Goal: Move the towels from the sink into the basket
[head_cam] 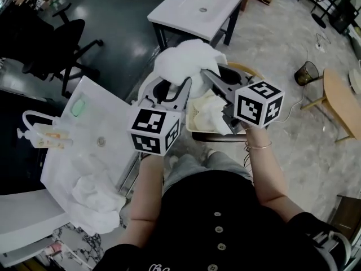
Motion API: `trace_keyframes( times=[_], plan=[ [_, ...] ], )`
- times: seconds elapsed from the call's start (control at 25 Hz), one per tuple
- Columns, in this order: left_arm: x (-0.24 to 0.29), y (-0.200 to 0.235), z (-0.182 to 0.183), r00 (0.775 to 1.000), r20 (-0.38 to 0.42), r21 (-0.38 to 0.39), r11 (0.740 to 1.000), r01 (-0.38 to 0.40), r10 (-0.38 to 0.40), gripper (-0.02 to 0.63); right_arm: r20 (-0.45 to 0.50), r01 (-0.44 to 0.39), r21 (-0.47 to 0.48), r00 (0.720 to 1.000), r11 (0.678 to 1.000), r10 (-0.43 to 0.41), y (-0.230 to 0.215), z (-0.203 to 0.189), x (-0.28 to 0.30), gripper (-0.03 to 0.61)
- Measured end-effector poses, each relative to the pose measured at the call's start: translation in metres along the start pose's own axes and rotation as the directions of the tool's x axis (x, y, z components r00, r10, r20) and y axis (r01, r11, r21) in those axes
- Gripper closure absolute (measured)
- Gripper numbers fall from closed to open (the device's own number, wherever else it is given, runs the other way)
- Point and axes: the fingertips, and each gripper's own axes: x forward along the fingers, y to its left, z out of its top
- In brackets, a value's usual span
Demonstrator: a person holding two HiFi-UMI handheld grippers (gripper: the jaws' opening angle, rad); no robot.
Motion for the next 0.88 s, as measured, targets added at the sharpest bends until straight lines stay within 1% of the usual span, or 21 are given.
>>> trace_keyframes(
  times=[0.12,0.2,0.44,0.68,0.88],
  plan=[
    [0.016,-0.017,0.009,0.999,0.017,0.007,0.999,0.032,-0.032,0.479,0.024,0.035,-0.002,0.999,0.999,-0.035,-0.016,0.008,-0.018,0.494],
    [0.026,-0.029,0.011,0.998,0.016,0.010,0.998,0.068,-0.068,0.480,0.034,0.069,0.001,0.997,0.998,-0.069,-0.026,0.010,-0.030,0.494],
    [0.056,-0.067,0.010,0.985,0.012,-0.014,0.985,0.173,-0.173,0.482,0.048,0.152,0.016,0.987,0.988,-0.153,-0.056,0.008,-0.070,0.494],
    [0.077,-0.102,0.002,0.966,-0.028,-0.006,0.967,0.256,-0.256,0.482,0.035,0.216,0.067,0.975,0.974,-0.219,-0.080,-0.005,-0.103,0.494],
    [0.086,-0.113,-0.015,0.956,-0.074,-0.028,0.958,0.284,-0.285,0.482,-0.002,0.235,0.103,0.972,0.966,-0.236,-0.091,-0.024,-0.112,0.494]
  ],
)
